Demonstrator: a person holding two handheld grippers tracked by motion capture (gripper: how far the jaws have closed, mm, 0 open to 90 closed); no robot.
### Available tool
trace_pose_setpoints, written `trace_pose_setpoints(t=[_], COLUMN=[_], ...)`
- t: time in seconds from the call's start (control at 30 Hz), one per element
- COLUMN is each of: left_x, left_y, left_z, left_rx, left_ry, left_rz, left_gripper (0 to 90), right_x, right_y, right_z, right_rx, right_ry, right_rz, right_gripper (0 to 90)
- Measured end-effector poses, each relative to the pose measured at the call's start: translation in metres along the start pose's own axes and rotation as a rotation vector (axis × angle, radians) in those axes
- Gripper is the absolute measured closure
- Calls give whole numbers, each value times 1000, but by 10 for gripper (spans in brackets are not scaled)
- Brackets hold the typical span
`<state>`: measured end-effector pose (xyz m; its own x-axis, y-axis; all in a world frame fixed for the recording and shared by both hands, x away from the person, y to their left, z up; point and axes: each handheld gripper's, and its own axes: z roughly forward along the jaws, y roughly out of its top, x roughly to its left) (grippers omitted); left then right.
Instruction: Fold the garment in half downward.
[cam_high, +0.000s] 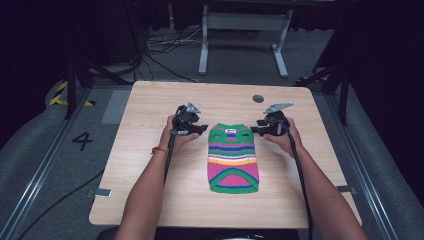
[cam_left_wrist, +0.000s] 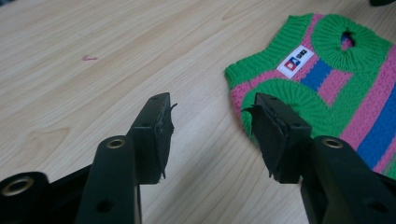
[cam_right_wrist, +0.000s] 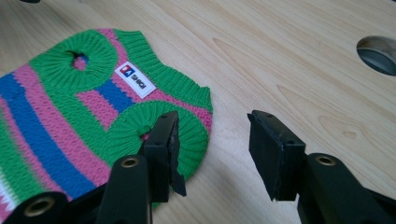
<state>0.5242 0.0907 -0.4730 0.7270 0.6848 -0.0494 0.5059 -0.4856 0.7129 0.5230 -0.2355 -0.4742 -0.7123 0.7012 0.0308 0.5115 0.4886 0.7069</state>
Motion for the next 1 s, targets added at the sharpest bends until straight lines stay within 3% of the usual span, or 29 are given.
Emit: trace_pose_setpoints(t=[0.17,0.27,0.47,0.6,0.77,1.0], left_x=[-2,-5,-4,-1,2,-3], left_y=[9,13,16,12,6,10], left_z=[14,23,39,51,52,51], left_rx=[5,4,5,29,-10,-2], left_ry=[0,21,25,19,-40,-45], left_rz=[-11,-15,-42,-81,-123,-94], left_gripper=[520,524,551,572,544,497], right_x=[-1,-3,-4,-4,-7,-5], right_y=[6,8,10,9,6,8], right_z=[14,22,34,42,44,40], right_rx=[2,10,15,17,10,20], right_ry=[4,7,0,-7,11,3], right_rz=[-3,4,22,43,73,49], right_gripper=[595,625,588,569,569,571])
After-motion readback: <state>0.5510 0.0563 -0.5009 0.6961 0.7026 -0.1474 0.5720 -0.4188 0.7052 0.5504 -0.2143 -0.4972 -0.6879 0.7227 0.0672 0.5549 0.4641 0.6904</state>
